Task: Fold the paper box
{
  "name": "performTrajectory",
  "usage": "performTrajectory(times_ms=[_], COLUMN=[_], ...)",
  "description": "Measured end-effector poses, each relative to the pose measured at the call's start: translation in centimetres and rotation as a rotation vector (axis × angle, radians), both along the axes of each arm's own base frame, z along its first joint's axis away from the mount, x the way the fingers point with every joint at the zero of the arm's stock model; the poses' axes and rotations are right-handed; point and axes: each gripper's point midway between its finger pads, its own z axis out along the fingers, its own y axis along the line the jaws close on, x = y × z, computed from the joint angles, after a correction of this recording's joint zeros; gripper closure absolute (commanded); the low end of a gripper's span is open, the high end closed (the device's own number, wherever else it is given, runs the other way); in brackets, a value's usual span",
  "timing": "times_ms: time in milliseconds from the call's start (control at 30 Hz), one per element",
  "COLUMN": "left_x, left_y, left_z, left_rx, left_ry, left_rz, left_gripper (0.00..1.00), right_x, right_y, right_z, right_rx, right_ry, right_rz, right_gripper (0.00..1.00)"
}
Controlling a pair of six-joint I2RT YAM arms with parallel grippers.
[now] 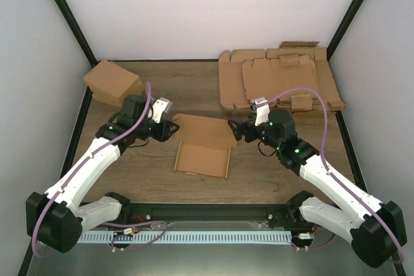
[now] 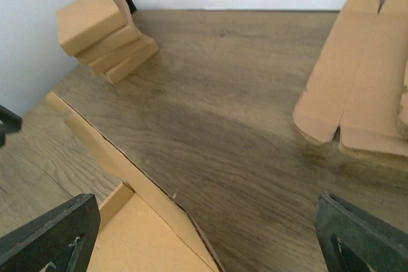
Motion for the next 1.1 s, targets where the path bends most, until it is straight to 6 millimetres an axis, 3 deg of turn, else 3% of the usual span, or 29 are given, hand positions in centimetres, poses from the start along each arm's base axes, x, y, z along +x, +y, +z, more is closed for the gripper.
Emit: performTrajectory(times_ms=[67,167,400,533,633,767,1000,1100], left_x=[0.8,1.4,2.1,2.6,3.3,4.4,5.0,4.8], left_y=[0.6,1.3,1.0,0.8,0.6,0.1,-0.3,-0.2], left_z=[-0.1,-0.6,-2.9,-4.2,-4.5,-4.6,-4.9,-4.8], left_rx=[0.035,0.073,0.114,0.14,0.159,0.171,0.173,0.178], left_ry=[-0.013,-0.012,0.03,0.049,0.049,0.046,0.056,0.064], left_rz=[0.043,0.084,0.056,0.04,0.026,0.012,-0.007,-0.011], left_gripper=[0.4,0.3,0.29,0.32,0.41,0.65,0.94,0.96], right_x=[0.2,0.1,-0.9,-0.9,-0.8,-1.0,-0.5,-0.2], right_y=[0.1,0.1,-0.1,0.0,0.4,0.6,1.0,1.2], right_z=[-1.1,-2.2,-3.5,-4.4,-5.9,-7.3,-6.7,-6.4], right_rx=[-0.023,-0.042,-0.055,-0.073,-0.097,-0.122,-0.124,-0.122], right_ry=[0.042,0.092,0.167,0.19,0.234,0.277,0.279,0.278], right_rz=[-0.001,-0.003,0.006,0.017,0.032,0.049,0.056,0.056], right_gripper=[0.08,0.09,0.24,0.39,0.5,0.64,0.85,0.95])
